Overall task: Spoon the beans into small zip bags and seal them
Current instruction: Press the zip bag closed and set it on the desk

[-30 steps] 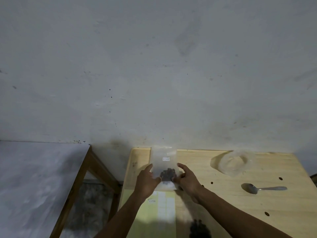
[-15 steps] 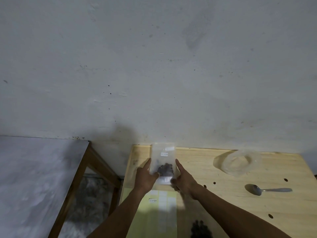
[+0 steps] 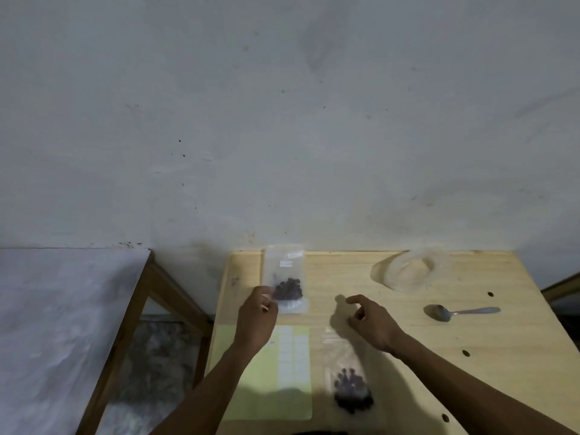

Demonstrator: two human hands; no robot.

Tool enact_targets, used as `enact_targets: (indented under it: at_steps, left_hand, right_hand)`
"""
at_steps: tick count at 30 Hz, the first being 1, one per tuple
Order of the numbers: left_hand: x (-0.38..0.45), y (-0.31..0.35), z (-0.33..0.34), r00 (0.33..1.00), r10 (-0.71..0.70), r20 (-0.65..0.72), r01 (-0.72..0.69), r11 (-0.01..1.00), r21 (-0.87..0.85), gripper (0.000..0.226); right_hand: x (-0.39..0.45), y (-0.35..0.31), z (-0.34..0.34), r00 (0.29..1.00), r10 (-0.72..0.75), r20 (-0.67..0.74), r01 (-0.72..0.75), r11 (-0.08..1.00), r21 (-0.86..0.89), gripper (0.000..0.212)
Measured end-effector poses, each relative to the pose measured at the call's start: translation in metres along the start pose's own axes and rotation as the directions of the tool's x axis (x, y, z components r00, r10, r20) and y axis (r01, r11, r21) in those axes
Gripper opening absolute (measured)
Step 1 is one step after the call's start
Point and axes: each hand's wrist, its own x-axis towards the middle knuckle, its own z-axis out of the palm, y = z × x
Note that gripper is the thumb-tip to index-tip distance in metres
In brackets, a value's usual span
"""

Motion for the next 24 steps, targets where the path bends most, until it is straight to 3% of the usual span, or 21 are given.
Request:
enact_targets:
  at_steps: [2,5,7,9,13,17,20,24]
  left_hand:
    - [-0.012,0.000,0.013,0.974,-0.039,0.223,0.052,0.997,-0.052,0.015]
    - [-0.030,0.004,0.033,0.860,-0.131,0.494,0.186,0.980,-0.065,0.024]
    - [-0.041,0.011,0.046,0.786,-0.174,0.593,0.237,0.971,-0.029,0.031]
    - [-0.052,0.017,0.058,0.746,-0.199,0.636,0.266,0.964,-0.011,0.034]
    - [-0.065,0.021,0.071,0.764,-0.206,0.611,0.283,0.958,-0.031,0.033]
    - [-0.068,0.023,0.071,0.834,-0.214,0.508,0.364,0.906,-0.216,0.035]
    - [-0.064,0.026,0.063,0.919,-0.180,0.352,0.295,0.906,-0.305,0.031]
    - [-0.059,0.030,0.039,0.973,-0.091,0.213,0.161,0.926,-0.341,0.020]
  right_hand:
    - [-0.012,0.017,-0.004,0.997,0.075,0.007,-0.074,0.994,-0.082,0.039]
    - [-0.032,0.036,0.000,0.983,0.174,0.052,-0.164,0.974,-0.159,0.024]
    - [-0.040,0.046,0.006,0.973,0.212,0.093,-0.191,0.962,-0.195,0.015]
    - [-0.045,0.052,0.012,0.962,0.244,0.125,-0.221,0.960,-0.171,0.025]
    - [-0.054,0.052,0.018,0.951,0.286,0.117,-0.294,0.953,0.066,0.019]
    - [-0.060,0.049,0.021,0.962,0.264,0.067,-0.270,0.888,0.373,0.017]
    - [-0.059,0.037,0.016,0.974,0.201,0.109,-0.226,0.777,0.587,0.011]
    - [-0.045,0.010,0.015,0.990,0.092,0.102,-0.137,0.722,0.678,0.016]
